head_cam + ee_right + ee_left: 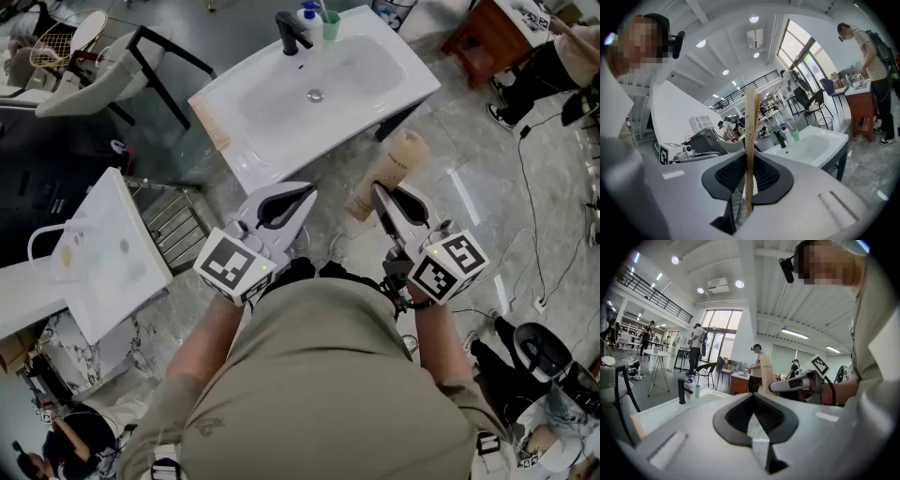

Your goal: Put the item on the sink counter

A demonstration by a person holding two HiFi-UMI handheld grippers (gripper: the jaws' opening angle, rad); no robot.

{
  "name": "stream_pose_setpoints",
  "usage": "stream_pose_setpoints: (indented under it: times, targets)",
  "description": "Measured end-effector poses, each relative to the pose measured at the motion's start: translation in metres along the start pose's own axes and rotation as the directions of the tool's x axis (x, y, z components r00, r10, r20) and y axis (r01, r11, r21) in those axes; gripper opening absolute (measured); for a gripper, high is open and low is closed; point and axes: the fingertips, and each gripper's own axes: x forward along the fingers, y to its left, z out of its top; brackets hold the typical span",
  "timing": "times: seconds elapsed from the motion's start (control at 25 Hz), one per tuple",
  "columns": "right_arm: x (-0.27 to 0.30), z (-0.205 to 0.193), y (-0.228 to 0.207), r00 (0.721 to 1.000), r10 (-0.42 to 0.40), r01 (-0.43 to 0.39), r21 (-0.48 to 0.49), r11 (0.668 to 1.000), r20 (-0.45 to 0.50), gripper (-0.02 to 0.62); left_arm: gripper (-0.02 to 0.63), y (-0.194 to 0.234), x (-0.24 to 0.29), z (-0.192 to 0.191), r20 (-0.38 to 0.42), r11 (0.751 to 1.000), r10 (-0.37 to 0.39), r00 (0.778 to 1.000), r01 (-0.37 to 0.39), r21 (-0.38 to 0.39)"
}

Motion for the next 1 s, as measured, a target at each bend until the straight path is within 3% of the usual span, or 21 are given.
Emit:
stream_pose_setpoints:
  times: [0.64,1.0]
  targets:
    - [-0.006,0.001,-0.012,1.000,-0.014,0.013,0.022,1.000,0.013,0.055,0.006,-0.003,0.012,0.002,-0.008,1.000,-0.010,1.000,0.011,0.019]
    - [-0.024,0.002,-0.030,1.000,0.016,-0.016,0.028,0.999,-0.004,0.055,0.006,-0.020,0.029,-0.003,-0.008,1.000,0.030,1.000,-0.030,0.001]
